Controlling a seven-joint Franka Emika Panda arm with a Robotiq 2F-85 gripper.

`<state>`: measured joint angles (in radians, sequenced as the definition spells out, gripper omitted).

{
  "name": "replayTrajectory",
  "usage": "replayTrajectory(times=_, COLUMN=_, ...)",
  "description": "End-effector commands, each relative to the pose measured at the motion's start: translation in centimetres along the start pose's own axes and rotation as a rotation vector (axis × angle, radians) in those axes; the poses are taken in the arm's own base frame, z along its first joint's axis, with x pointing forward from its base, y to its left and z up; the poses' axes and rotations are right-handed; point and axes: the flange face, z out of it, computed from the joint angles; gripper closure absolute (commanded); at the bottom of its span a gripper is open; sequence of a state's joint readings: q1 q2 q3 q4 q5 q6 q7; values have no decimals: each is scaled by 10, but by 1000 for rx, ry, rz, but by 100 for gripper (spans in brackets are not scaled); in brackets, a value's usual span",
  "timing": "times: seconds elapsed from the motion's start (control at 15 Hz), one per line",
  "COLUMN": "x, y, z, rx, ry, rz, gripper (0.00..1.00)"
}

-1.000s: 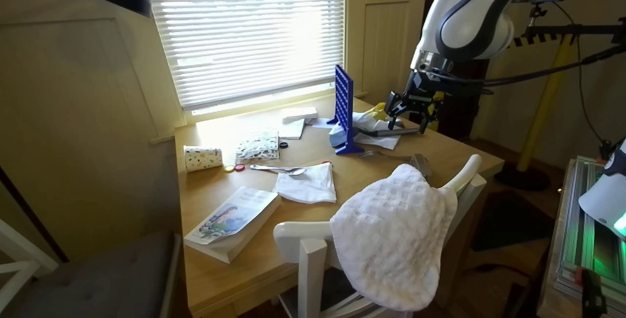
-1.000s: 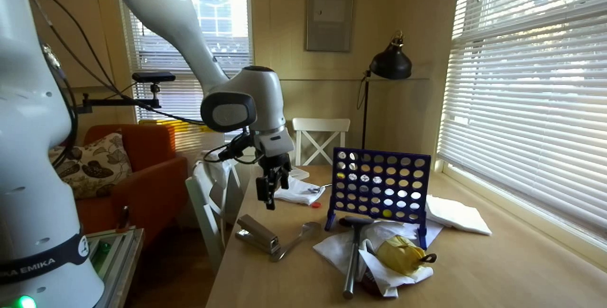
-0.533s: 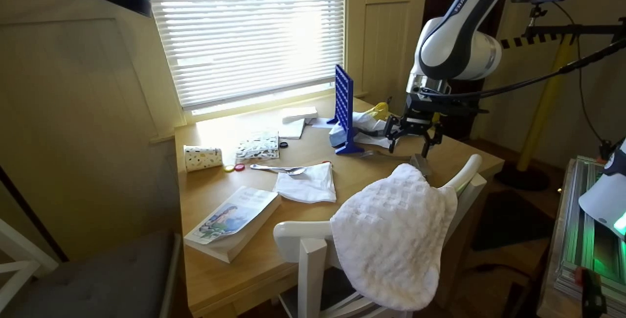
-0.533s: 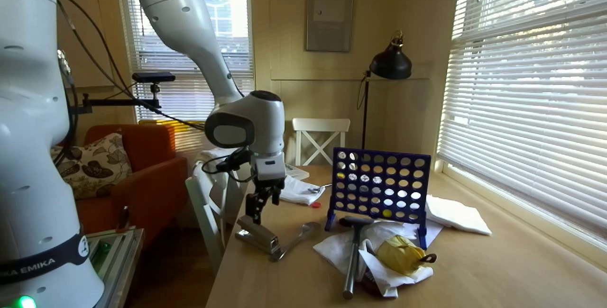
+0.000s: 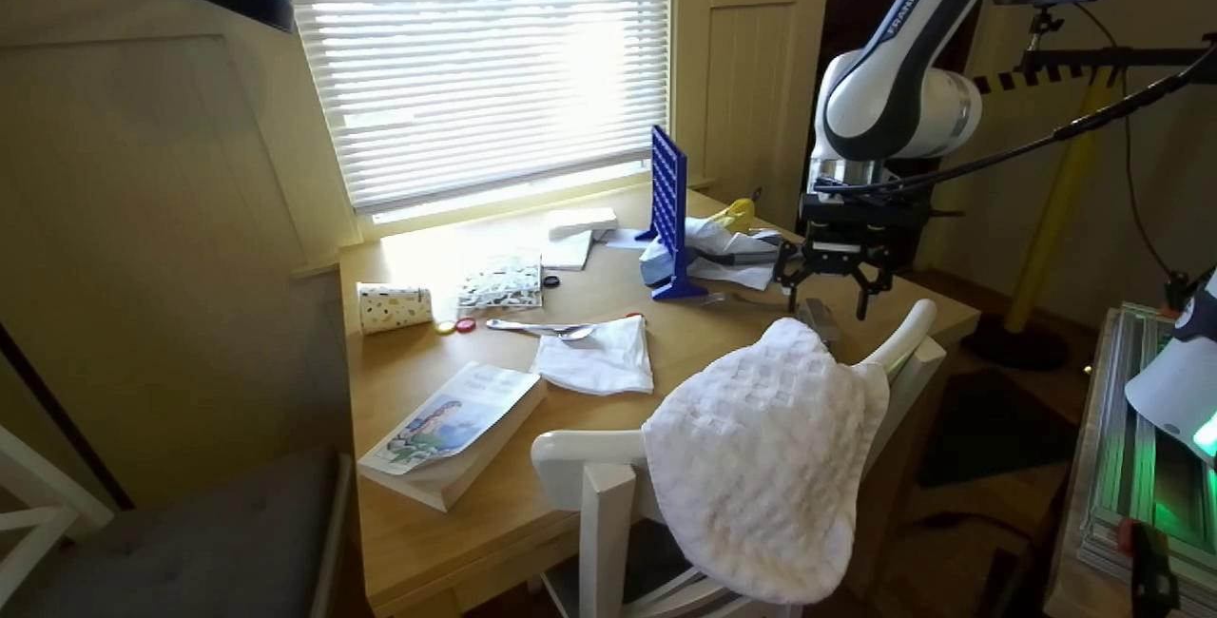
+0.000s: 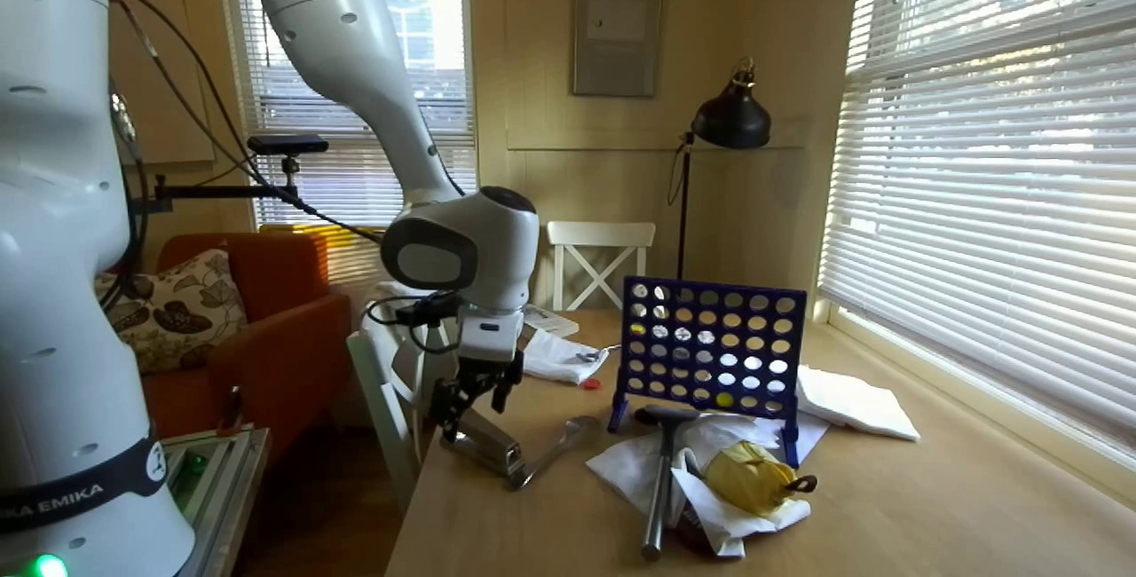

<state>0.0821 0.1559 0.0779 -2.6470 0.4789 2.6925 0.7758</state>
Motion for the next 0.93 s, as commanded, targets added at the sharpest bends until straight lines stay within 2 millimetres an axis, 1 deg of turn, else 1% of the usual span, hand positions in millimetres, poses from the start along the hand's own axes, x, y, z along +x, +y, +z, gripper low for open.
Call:
replayTrajectory(times=0.0, x=11, y=-17, z=9, rx=-45, ry=34, rz=-30, gripper=0)
replayTrajectory(times=0.2, x=17, y=-37, z=14, rx=-81, ry=51, rz=-107, gripper=0)
replayTrajectory(times=0.27, x=18, y=-43, z=15, rx=-92, ry=47, rz=-124, gripper=2)
replayTrajectory(times=0.33, x=18, y=-47, z=17, rx=-106, ry=39, rz=-138, gripper=26)
replayTrajectory(times=0.4, x=19, y=-52, z=19, rx=-119, ry=25, rz=-148, gripper=26)
replayTrajectory(times=0.47, x=20, y=-57, z=20, rx=-129, ry=10, rz=-152, gripper=31)
replayTrajectory(times=0.53, x=20, y=-59, z=23, rx=-145, ry=-11, rz=-152, gripper=40)
replayTrajectory(times=0.87, x=23, y=-65, z=26, rx=-182, ry=-56, rz=-144, gripper=75)
